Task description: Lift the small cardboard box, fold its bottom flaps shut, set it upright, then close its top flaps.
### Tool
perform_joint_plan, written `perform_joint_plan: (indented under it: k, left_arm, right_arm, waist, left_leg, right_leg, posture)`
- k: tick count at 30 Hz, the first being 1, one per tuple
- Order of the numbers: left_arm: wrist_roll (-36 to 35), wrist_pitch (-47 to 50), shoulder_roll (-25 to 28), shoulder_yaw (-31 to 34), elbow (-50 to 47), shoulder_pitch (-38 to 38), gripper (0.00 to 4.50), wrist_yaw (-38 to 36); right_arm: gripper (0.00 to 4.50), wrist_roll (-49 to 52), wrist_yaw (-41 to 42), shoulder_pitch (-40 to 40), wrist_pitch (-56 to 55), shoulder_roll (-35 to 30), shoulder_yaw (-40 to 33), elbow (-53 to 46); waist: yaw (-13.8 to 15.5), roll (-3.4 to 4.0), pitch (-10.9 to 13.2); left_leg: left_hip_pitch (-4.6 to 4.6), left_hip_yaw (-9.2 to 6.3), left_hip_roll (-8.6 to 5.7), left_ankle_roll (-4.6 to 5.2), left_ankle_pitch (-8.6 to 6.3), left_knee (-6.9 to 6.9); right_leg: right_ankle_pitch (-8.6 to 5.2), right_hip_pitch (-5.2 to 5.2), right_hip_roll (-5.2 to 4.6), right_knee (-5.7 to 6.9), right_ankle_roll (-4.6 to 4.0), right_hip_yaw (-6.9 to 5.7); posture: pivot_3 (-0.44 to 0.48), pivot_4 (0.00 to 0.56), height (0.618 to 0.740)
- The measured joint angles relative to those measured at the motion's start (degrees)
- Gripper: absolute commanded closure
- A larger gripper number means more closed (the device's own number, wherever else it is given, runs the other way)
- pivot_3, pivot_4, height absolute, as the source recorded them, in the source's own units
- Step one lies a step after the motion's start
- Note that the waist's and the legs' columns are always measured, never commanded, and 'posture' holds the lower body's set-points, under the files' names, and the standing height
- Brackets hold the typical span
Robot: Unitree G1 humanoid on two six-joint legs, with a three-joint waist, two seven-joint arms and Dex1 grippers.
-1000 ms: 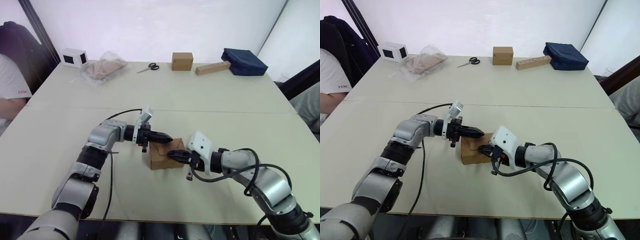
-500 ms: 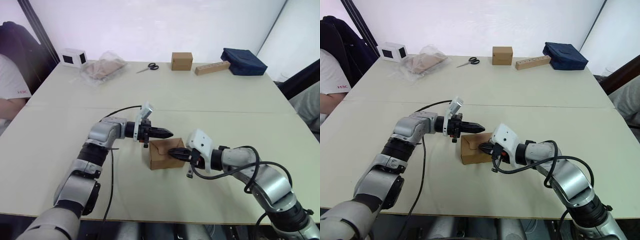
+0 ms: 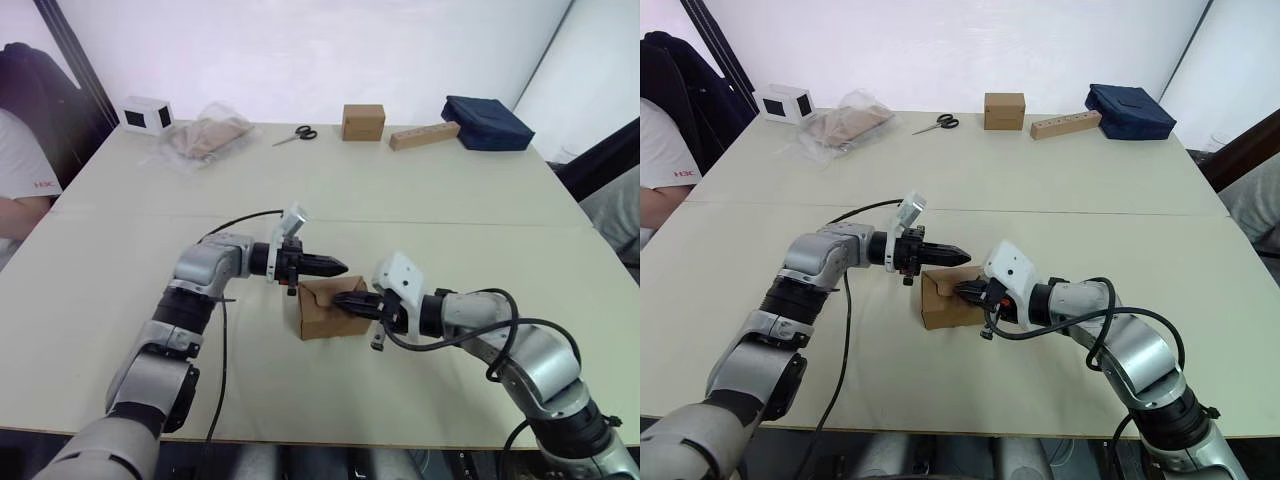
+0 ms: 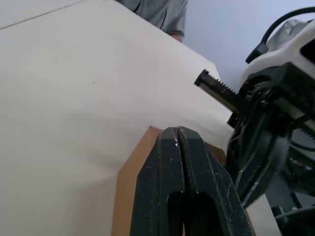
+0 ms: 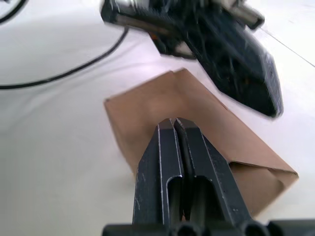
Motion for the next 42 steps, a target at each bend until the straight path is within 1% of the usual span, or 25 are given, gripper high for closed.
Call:
perform_joint_plan:
  k: [6,11,25,32,35,42]
  left_arm:
    - [0.63,-1.84,-0.08,-0.84,-0.02,0.42,4.48,-0.06]
    - [0.7,-1.86,-0.14,-0.88,-0.03,0.42,4.48,0.0]
    - [0.69,-1.86,-0.71,-0.44,0.93,-0.13,4.48,1.86]
    - [0.61,-1.86,-0.84,-0.36,0.92,-0.13,4.48,2.21]
    - [0.54,-1.85,-0.83,-0.35,0.85,-0.12,4.48,2.21]
    - [0.47,-1.85,-0.86,-0.36,0.1,0.1,4.48,2.26]
  right_arm:
    - [4.5,0.52,-0.66,0.92,1.06,-0.12,0.74,-0.3]
    - [4.5,-0.93,-0.95,1.13,-0.11,-0.73,2.18,0.02]
    - [4.5,0.55,-0.82,2.35,-0.57,-0.71,1.81,0.09]
    - [4.5,-0.61,-0.96,2.01,-4.05,-0.27,1.8,3.5]
    - [4.5,-0.45,-0.68,1.75,-3.94,-0.35,1.67,3.77]
    - [4.5,5.3,1.68,1.96,1.4,-1.62,0.46,0.19]
  waist:
    - [0.06,0.0,0.0]
    - [0.08,0.0,0.0]
    - [0.06,0.0,0.0]
    - [0.08,0.0,0.0]
    - [0.09,-0.01,0.0]
    - [0.05,-0.01,0.01]
  left_leg:
    - [0.0,-0.01,0.0,0.0,0.0,0.0]
    - [0.0,-0.01,-0.01,0.0,0.0,0.0]
    - [0.0,-0.01,-0.01,0.0,0.0,0.0]
    - [0.0,0.0,-0.01,0.0,0.0,0.0]
    - [0.0,-0.01,-0.01,0.0,0.0,0.0]
    - [-0.02,-0.03,0.01,0.0,0.0,0.0]
  right_leg:
    - [-0.01,0.0,-0.04,0.0,-0.02,0.01]
    - [-0.01,0.0,-0.04,-0.01,-0.02,0.0]
    - [-0.01,0.0,-0.03,-0.01,-0.01,0.0]
    - [-0.01,0.0,-0.03,-0.01,-0.02,-0.01]
    - [-0.01,0.0,-0.03,-0.01,-0.01,-0.01]
    - [-0.01,-0.01,-0.06,-0.02,-0.02,0.02]
  posture:
    - [0.0,0.15,0.74]
    - [0.0,0.15,0.74]
    - [0.0,0.15,0.74]
    - [0.0,0.15,0.74]
    - [0.0,0.15,0.74]
    - [0.0,0.15,0.74]
